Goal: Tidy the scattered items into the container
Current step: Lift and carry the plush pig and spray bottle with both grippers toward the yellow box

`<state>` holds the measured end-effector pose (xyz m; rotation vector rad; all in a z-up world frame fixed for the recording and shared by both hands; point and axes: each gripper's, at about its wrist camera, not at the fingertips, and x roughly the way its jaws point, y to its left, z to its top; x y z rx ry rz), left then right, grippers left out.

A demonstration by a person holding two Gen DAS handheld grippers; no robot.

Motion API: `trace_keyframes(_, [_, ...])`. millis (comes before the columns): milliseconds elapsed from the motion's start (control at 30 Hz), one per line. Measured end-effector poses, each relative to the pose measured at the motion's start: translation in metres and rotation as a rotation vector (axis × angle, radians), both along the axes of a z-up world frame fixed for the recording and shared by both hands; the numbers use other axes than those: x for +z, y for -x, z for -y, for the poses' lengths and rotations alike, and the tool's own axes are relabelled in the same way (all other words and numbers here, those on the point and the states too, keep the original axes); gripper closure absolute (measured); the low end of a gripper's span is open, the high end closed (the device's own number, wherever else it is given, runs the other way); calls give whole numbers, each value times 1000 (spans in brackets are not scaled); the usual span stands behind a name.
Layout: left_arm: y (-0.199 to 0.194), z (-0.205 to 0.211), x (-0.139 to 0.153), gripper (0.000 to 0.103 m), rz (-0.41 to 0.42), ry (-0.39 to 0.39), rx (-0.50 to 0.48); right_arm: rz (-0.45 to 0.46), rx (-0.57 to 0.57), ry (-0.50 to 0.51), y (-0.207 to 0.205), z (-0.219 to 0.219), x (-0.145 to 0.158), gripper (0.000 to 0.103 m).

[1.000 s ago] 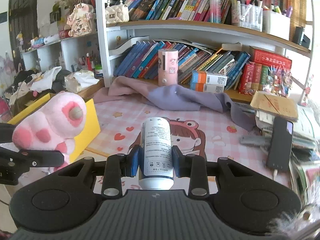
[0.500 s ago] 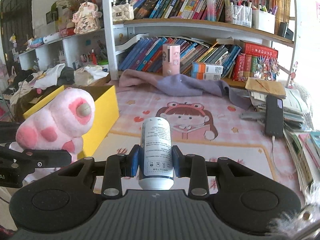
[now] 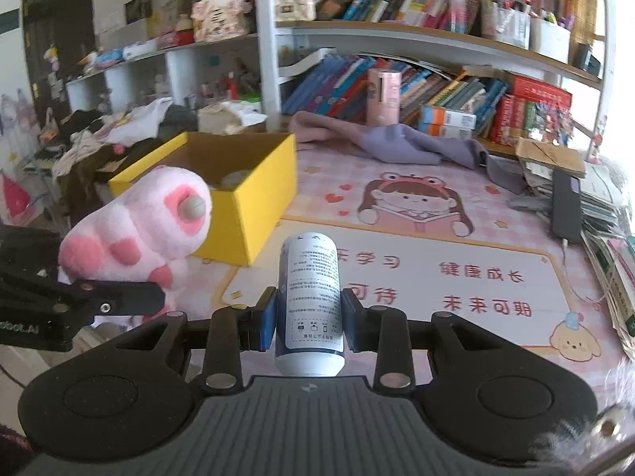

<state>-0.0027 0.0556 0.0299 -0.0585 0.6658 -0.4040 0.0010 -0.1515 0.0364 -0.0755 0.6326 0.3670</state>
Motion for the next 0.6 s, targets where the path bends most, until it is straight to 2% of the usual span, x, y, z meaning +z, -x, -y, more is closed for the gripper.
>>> trace_keyframes(600, [24, -42, -5, 44, -30, 7, 122, -37, 197, 12, 12, -56, -4, 72])
